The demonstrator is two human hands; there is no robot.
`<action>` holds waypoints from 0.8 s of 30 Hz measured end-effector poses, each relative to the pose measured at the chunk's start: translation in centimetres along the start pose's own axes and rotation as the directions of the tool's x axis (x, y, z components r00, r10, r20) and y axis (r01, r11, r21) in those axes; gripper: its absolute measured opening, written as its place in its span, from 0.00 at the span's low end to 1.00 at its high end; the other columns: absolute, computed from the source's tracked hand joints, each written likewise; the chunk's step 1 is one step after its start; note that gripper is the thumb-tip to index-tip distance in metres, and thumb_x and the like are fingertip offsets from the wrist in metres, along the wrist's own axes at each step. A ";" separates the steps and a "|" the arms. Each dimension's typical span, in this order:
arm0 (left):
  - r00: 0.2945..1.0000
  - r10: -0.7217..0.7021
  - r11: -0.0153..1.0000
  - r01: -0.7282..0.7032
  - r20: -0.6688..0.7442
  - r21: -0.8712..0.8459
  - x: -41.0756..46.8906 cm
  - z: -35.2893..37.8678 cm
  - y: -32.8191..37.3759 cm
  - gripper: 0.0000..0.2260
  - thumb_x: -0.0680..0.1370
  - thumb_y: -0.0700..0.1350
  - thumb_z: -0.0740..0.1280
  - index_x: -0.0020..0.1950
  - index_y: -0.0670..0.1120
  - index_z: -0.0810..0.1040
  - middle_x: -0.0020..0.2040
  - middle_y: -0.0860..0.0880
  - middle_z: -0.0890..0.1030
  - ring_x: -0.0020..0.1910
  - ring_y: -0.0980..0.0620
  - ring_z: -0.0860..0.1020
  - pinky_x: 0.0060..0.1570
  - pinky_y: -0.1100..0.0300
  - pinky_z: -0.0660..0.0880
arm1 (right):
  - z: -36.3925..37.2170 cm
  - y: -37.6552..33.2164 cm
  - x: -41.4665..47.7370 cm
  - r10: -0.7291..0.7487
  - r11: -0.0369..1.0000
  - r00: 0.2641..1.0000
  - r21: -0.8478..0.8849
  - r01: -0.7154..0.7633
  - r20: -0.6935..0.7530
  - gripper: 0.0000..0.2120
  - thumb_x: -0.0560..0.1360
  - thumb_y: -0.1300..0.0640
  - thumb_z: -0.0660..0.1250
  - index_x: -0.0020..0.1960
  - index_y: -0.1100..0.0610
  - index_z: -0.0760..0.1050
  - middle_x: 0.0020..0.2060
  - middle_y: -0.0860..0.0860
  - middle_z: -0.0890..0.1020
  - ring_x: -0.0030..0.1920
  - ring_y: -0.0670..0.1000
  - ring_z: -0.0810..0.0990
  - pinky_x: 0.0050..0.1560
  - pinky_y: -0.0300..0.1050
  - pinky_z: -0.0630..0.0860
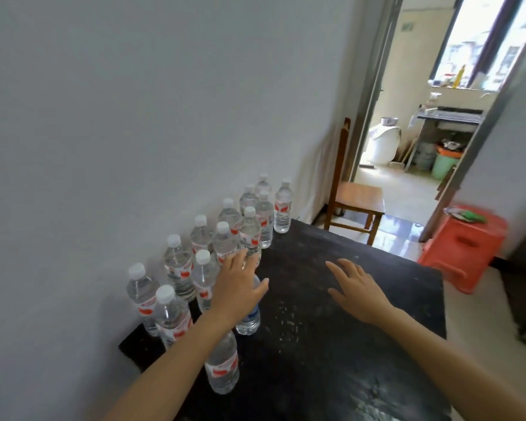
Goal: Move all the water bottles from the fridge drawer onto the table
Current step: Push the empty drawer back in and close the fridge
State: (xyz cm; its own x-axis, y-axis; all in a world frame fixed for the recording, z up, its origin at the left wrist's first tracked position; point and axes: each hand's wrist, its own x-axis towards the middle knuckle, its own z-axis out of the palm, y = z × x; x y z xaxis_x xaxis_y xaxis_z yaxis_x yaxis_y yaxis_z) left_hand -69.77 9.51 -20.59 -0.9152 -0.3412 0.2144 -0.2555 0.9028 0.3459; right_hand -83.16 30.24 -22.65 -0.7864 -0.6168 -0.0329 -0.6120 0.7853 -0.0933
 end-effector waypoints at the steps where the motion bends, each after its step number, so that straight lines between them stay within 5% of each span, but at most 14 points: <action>1: 0.999 0.037 0.999 -0.037 -0.005 0.009 0.7 0.4 0.9 0.26 0.78 0.55 0.58 0.74 0.48 0.57 0.75 0.48 0.57 0.74 0.48 0.53 0.73 0.56 0.51 | -0.2 0.8 -0.9 0.033 0.999 0.999 0.007 -0.033 -0.007 0.28 0.79 0.44 0.55 0.75 0.47 0.48 0.76 0.50 0.51 0.75 0.57 0.54 0.73 0.54 0.55; 11: 0.924 0.363 0.932 -0.359 0.118 -0.056 2.5 3.4 5.8 0.26 0.78 0.55 0.57 0.74 0.50 0.56 0.76 0.49 0.53 0.75 0.48 0.50 0.72 0.54 0.55 | -1.1 3.6 -10.3 0.366 0.929 0.924 -0.008 -0.369 -0.107 0.28 0.79 0.46 0.54 0.76 0.51 0.49 0.75 0.51 0.54 0.74 0.55 0.56 0.72 0.51 0.58; 19: 0.736 0.666 0.739 -0.630 0.120 -0.239 -1.2 2.2 7.8 0.26 0.78 0.55 0.59 0.74 0.50 0.58 0.76 0.48 0.54 0.75 0.48 0.51 0.72 0.53 0.56 | -1.2 -3.7 -22.7 0.668 0.724 0.707 -0.016 -0.690 -0.233 0.27 0.78 0.48 0.57 0.74 0.55 0.56 0.72 0.52 0.64 0.70 0.55 0.64 0.67 0.49 0.65; 24: 0.592 0.798 0.589 -0.725 0.114 -0.357 -5.3 0.7 10.5 0.25 0.78 0.53 0.59 0.73 0.49 0.58 0.76 0.48 0.54 0.75 0.47 0.50 0.72 0.52 0.56 | -2.3 -7.5 -31.3 0.740 0.573 0.557 -0.079 -0.815 -0.378 0.29 0.65 0.50 0.75 0.61 0.60 0.74 0.53 0.56 0.81 0.50 0.57 0.82 0.41 0.51 0.80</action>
State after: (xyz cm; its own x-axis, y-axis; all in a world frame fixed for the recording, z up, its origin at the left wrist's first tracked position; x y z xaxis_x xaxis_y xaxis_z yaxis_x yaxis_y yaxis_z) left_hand -67.79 20.99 -18.72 -0.7809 0.5487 0.2986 0.6246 0.6855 0.3741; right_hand -54.19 43.77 -18.59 -0.9221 0.2576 0.2887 0.2837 0.9575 0.0520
